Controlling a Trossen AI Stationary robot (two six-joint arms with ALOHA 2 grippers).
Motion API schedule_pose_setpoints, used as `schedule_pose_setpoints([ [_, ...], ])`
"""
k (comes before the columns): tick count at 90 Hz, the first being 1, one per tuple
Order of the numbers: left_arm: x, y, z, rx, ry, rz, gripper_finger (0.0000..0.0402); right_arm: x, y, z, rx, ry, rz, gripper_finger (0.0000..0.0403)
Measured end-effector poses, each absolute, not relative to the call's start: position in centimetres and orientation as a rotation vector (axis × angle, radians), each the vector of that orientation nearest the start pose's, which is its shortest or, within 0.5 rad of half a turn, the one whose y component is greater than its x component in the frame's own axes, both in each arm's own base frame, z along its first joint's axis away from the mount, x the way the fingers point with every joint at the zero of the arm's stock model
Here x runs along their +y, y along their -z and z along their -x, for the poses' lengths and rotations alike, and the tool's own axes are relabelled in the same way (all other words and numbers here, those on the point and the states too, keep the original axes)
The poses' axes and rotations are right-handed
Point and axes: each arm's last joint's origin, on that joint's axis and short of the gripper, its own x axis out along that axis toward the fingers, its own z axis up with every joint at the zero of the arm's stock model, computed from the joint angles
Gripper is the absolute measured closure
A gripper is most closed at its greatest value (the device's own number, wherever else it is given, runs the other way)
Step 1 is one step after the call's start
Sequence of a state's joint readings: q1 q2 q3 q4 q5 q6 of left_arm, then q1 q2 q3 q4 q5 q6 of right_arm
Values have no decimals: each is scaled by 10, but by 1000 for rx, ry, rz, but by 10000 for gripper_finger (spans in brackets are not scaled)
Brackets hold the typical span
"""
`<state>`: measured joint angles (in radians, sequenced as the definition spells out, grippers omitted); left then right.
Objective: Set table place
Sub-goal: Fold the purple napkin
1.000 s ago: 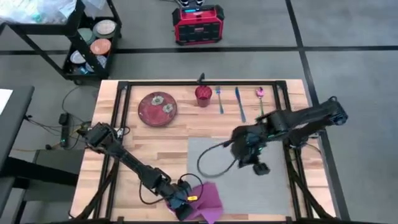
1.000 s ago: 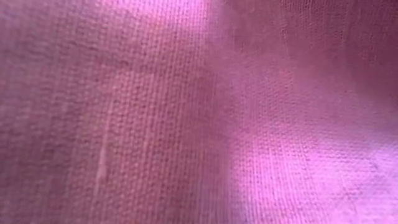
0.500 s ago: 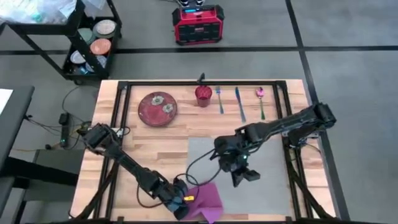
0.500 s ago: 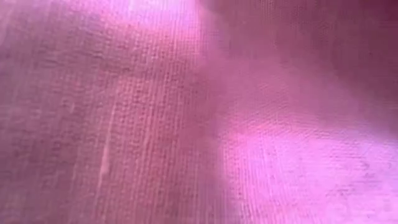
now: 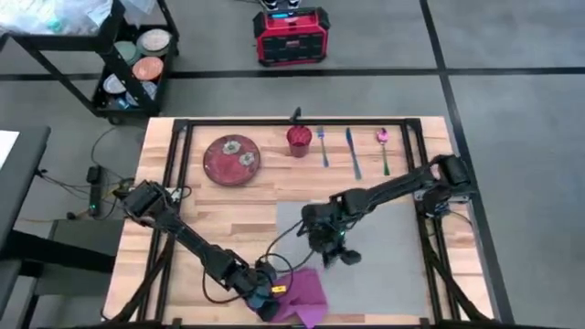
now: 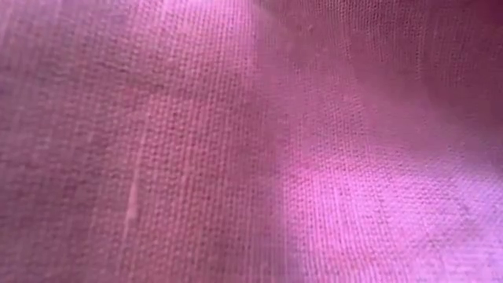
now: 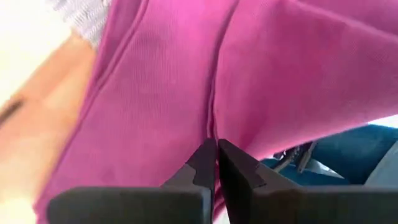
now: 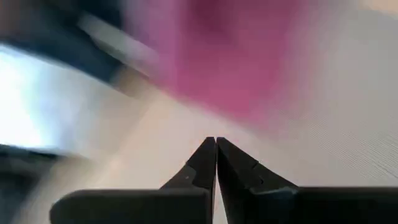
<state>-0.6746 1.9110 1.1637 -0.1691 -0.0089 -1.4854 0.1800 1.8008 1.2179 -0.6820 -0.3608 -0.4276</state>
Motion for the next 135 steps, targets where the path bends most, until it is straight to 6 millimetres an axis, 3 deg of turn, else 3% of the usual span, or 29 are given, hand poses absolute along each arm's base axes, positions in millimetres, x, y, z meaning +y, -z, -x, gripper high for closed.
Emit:
schedule_pose_setpoints([
  [7,-241,-153,-303,1106,-159,1037,401,72,-190,-340,1172,-708,227,403],
  [18,-238,-153,-306,1094,-178,1047,401,107,-204,-345,1062,-728,396,403],
  [25,-234,-153,-309,1089,-189,1052,401,133,-195,-358,1023,-760,485,403],
  [44,-229,-151,-309,1106,-212,1015,401,180,-148,-389,1095,-926,615,403],
  [57,-228,-150,-308,1112,-224,1016,401,189,-148,-401,1161,-979,656,403],
  [71,-227,-150,-308,1118,-230,1008,401,181,-145,-409,1152,-941,676,403],
  [92,-228,-149,-307,1118,-244,1021,401,146,-144,-427,1155,-799,634,403],
  [123,-232,-148,-301,1147,-246,979,401,72,-144,-447,1198,-573,592,403],
  [135,-230,-147,-301,1151,-266,978,401,46,-150,-447,1205,-572,498,403],
])
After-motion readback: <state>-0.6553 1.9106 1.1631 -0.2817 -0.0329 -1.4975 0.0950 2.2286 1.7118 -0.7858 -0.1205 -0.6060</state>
